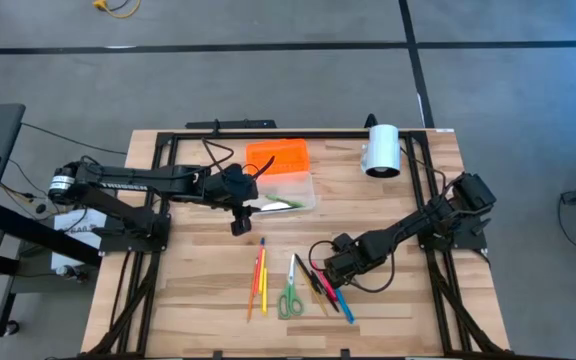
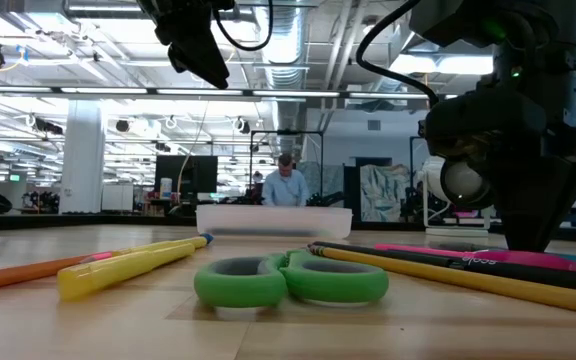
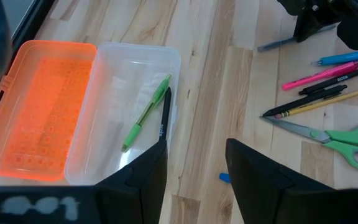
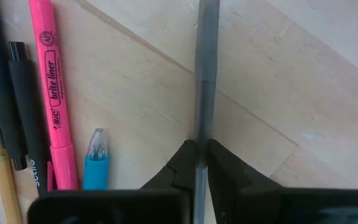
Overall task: Pick & place school supplies into a supply box
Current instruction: Put the gray pen into the supply box
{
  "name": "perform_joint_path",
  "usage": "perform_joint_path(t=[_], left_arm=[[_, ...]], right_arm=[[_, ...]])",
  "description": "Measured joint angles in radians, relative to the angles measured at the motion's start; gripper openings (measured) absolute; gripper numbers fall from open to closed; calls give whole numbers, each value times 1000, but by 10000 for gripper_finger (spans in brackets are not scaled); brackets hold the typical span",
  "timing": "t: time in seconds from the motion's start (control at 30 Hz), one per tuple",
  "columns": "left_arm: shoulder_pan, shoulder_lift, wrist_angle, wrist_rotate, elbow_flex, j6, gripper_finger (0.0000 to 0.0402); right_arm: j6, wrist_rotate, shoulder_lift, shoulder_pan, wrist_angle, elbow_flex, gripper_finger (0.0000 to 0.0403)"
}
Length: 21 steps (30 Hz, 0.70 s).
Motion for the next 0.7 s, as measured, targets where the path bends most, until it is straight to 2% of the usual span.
perform_joint_path(t=[0.57, 0.7], left_arm=[[0, 0, 0, 0, 0, 0, 153], [0, 0, 0, 0, 0, 0, 153]], right_arm=[[-16, 8, -80, -1, -20, -4, 10], [-23, 41, -111, -5, -18, -4, 14]])
